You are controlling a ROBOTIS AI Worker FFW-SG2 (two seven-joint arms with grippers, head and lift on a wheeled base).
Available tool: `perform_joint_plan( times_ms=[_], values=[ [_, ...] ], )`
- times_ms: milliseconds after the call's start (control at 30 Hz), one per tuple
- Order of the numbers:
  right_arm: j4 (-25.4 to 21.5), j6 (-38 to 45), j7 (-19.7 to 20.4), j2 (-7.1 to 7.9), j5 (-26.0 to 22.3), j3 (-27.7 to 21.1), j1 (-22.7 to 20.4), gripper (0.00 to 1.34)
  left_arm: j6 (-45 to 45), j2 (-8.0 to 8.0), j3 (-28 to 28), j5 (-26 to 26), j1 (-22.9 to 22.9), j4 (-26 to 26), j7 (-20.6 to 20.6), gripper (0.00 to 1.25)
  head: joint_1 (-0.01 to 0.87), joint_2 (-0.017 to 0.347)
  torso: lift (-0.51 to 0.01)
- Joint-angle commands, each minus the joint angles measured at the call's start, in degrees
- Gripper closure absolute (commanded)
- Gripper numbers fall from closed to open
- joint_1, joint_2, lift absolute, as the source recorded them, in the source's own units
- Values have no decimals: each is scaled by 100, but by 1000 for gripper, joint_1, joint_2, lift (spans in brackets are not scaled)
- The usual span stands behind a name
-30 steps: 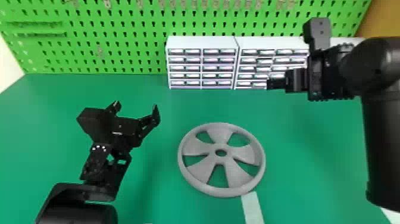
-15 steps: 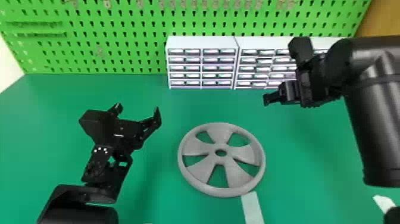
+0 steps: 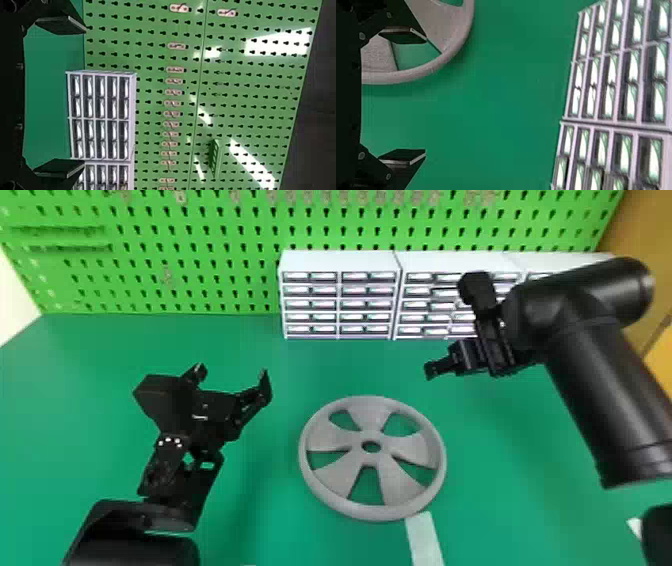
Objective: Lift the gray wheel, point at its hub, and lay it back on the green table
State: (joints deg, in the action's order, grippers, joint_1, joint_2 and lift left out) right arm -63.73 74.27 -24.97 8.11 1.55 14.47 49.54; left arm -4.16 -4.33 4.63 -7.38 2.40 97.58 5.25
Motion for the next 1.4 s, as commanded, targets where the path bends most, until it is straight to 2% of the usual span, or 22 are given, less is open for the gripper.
perform_joint_plan(
  times_ms=[0, 167, 333, 533, 1033, 1367],
  values=[
    [440, -282, -878, -363, 1849, -234, 56, 272, -6, 2, 21, 0, -12, -2, -6, 102, 692, 48, -93],
    [651, -343, -913, -389, 1726, -85, 64, 272, -6, 2, 30, -9, -29, -11, -6, 102, 692, 48, -93],
    [792, -493, -913, -459, 1717, -296, -59, 274, -6, 2, 47, -9, -38, -11, -15, 102, 692, 48, -93],
    [1231, -739, -913, -494, 1603, -366, -67, 277, -6, 2, 65, -18, -56, -29, -15, 102, 692, 48, -93],
    [1864, -1266, -878, -512, 1419, -358, -103, 277, -6, 2, 91, -26, -100, -46, -15, 102, 692, 48, -93],
    [2031, -1425, -658, -512, 1137, -358, -129, 282, -6, 2, 100, -26, -108, -55, -15, 102, 692, 48, -93]
  ],
)
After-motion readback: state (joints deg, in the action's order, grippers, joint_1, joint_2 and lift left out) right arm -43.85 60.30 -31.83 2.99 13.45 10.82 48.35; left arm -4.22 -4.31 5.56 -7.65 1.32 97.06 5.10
